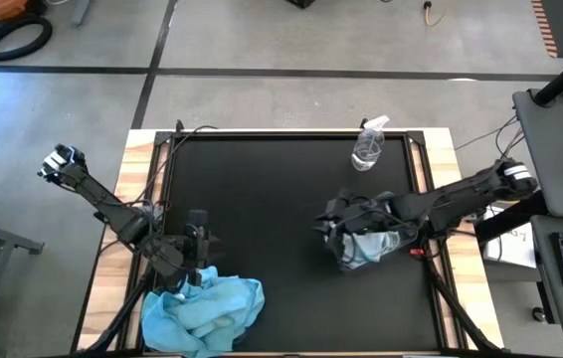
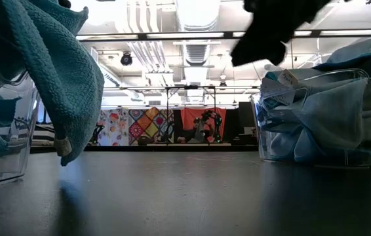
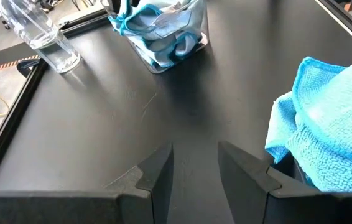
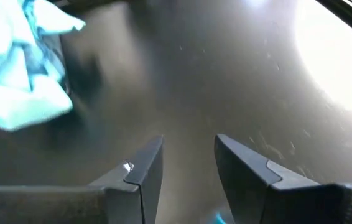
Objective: Sort microfiber towel by color & place in baskets
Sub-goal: Return to Home Position
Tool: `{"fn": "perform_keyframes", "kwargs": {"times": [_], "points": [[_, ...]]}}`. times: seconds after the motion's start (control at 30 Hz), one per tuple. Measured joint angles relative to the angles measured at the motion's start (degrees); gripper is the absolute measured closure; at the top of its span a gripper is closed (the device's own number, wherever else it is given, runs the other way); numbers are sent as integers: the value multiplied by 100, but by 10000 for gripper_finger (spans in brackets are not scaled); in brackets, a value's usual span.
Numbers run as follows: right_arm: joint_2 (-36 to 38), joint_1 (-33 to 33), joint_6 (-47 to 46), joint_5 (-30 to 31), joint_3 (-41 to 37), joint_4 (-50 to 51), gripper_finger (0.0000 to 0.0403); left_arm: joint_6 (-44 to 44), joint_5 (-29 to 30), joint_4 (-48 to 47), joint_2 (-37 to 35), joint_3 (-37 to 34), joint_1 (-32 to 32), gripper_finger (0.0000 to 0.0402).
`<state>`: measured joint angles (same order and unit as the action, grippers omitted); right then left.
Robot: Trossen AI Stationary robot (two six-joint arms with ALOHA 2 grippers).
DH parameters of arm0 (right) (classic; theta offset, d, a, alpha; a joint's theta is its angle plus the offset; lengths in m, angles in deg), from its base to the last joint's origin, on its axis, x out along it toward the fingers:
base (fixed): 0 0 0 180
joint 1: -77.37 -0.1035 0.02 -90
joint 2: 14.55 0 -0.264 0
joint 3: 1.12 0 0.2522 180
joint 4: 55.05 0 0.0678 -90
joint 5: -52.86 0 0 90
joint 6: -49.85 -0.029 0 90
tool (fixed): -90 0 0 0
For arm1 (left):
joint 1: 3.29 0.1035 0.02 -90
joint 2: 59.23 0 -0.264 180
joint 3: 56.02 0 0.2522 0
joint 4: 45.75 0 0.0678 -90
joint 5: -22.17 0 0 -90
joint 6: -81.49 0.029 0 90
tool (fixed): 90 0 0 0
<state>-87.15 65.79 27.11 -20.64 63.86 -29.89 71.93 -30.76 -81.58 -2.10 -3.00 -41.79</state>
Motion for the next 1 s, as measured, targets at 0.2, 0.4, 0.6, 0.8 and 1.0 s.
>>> {"fn": "perform_keyframes", "kwargs": {"times": [0.2, 0.4, 0.6, 0.8, 1.0], "points": [[788, 0, 0, -1, -707, 30, 264, 136, 3, 0, -2, -1, 0, 290], [1561, 0, 2, -1, -1087, 23, 264, 153, 3, 0, -2, -1, 0, 290], [2193, 0, 0, -1, -1330, 22, 264, 155, 2, 0, -4, -1, 0, 290], [2728, 0, 2, -1, -1667, 31, 264, 147, 2, 0, -4, -2, 0, 290], [3429, 0, 2, -1, -2098, 23, 264, 142, -3, -14, -4, -3, -2, 290]]}}
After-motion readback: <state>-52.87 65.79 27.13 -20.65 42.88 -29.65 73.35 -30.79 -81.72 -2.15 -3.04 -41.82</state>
